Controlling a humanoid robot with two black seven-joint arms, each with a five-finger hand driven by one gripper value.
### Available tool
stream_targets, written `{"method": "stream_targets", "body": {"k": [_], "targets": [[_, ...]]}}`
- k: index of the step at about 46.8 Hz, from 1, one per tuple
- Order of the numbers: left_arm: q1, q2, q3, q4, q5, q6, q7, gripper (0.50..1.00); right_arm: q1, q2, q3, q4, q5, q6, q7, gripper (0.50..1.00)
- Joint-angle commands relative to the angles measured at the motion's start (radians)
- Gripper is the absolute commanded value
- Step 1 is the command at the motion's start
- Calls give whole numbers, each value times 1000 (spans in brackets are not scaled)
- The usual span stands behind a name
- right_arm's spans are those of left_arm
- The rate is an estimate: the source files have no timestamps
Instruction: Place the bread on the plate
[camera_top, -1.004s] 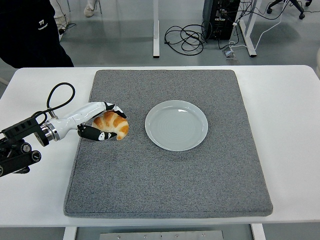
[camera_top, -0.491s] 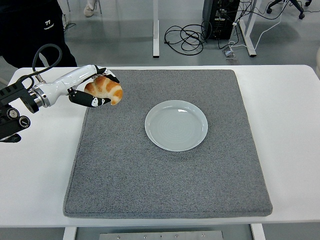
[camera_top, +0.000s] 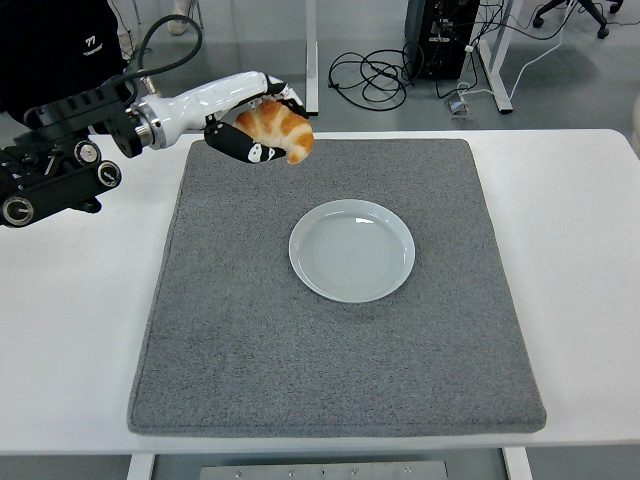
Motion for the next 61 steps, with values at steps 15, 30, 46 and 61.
{"method": "stream_targets", "body": {"k": [15, 30, 46, 61], "targets": [[22, -307, 6, 256, 5, 7, 2, 500, 0, 0, 0, -3, 0, 0, 0, 1000], [129, -370, 151, 356, 11, 126, -14, 500, 0, 0, 0, -5, 0, 0, 0, 1000], [197, -370, 174, 356, 3, 250, -86, 500, 0, 0, 0, -6, 0, 0, 0, 1000], [238, -370, 168, 356, -1, 250, -96, 500, 0, 0, 0, -6, 0, 0, 0, 1000]]}}
